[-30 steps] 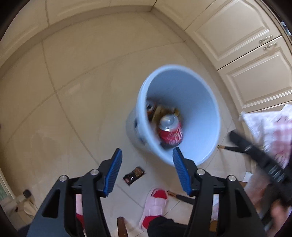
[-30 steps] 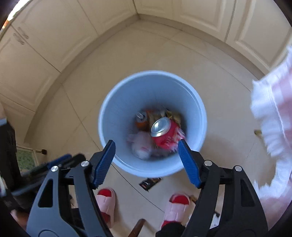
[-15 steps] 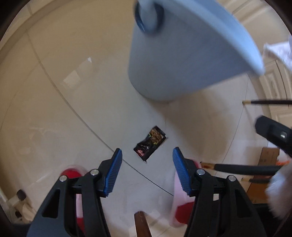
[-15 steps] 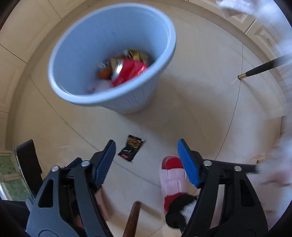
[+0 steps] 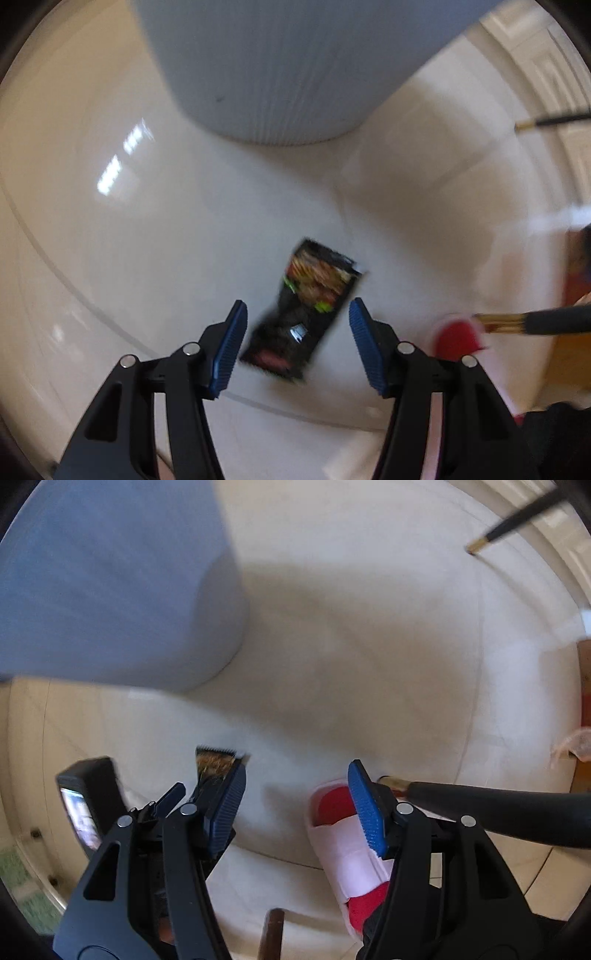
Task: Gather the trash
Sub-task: 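Lower the open left gripper toward the black wrapper on the floor, then close the left gripper on the black wrapper and lift it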
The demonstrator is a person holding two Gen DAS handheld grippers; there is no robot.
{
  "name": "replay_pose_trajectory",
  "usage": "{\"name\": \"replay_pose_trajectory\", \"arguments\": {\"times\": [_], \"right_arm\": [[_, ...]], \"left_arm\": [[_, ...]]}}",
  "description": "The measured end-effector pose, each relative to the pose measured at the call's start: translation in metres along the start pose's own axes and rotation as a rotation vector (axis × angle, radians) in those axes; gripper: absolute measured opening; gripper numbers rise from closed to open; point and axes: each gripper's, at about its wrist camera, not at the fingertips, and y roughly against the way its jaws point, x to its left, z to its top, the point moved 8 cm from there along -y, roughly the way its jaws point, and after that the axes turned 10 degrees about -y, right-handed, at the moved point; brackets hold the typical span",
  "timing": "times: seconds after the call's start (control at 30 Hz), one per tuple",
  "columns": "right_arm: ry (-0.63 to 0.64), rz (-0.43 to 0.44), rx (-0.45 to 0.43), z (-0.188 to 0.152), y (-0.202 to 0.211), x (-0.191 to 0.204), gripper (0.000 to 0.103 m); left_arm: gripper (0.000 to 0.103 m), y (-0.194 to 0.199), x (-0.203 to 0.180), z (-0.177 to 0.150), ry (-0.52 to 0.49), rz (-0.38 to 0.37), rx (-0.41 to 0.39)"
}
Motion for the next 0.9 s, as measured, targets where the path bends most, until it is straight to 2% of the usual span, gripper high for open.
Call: {"name": "replay_pose_trajectory", "arguments": {"times": [0.07, 0.13, 0.2, 0.23, 0.27, 0.4, 0.53, 0.7, 0.8, 0.9], "right_arm": [[-0.063, 0.023, -0.007, 0.008, 0.002, -0.005, 0.058], [-0.068, 0.032, -0.02, 0.013, 0.001, -0.004, 0.058], [-0.057, 0.037, -0.027, 0.015, 0.002, -0.003, 0.058], [-0.051, 0.042, -0.019, 0.014, -0.001, 0.0, 0.058], [-0.043, 0.045, -0.011, 0.012, -0.003, 0.003, 0.058], [-0.019, 0.055, -0.003, 0.006, -0.005, 0.018, 0.058], [0.021, 0.065, -0.016, -0.002, 0.006, 0.038, 0.058], [0.003, 0.066, -0.04, -0.009, 0.047, 0.038, 0.058], [-0.058, 0.116, -0.071, -0.011, 0.079, 0.037, 0.058], [-0.042, 0.211, -0.128, -0.006, 0.126, 0.053, 0.058]], "left_arm": [[0.051, -0.009, -0.001, 0.004, -0.002, -0.004, 0.003], [0.039, -0.011, -0.015, 0.01, -0.082, 0.028, 0.0], [0.013, -0.015, -0.021, 0.01, -0.14, 0.065, 0.017], [0.008, -0.015, -0.02, 0.009, -0.111, 0.024, 0.033], [0.004, -0.01, -0.014, 0.007, -0.027, -0.045, 0.043], [0.002, 0.028, 0.015, 0.002, 0.186, -0.109, 0.002], [0.002, 0.077, 0.033, -0.007, 0.31, -0.11, -0.037], [0.002, 0.158, 0.04, -0.006, 0.435, -0.06, -0.149], [0.002, 0.219, 0.043, 0.002, 0.508, -0.025, -0.261], [0.003, 0.271, 0.043, 0.018, 0.481, 0.036, -0.36]]}}
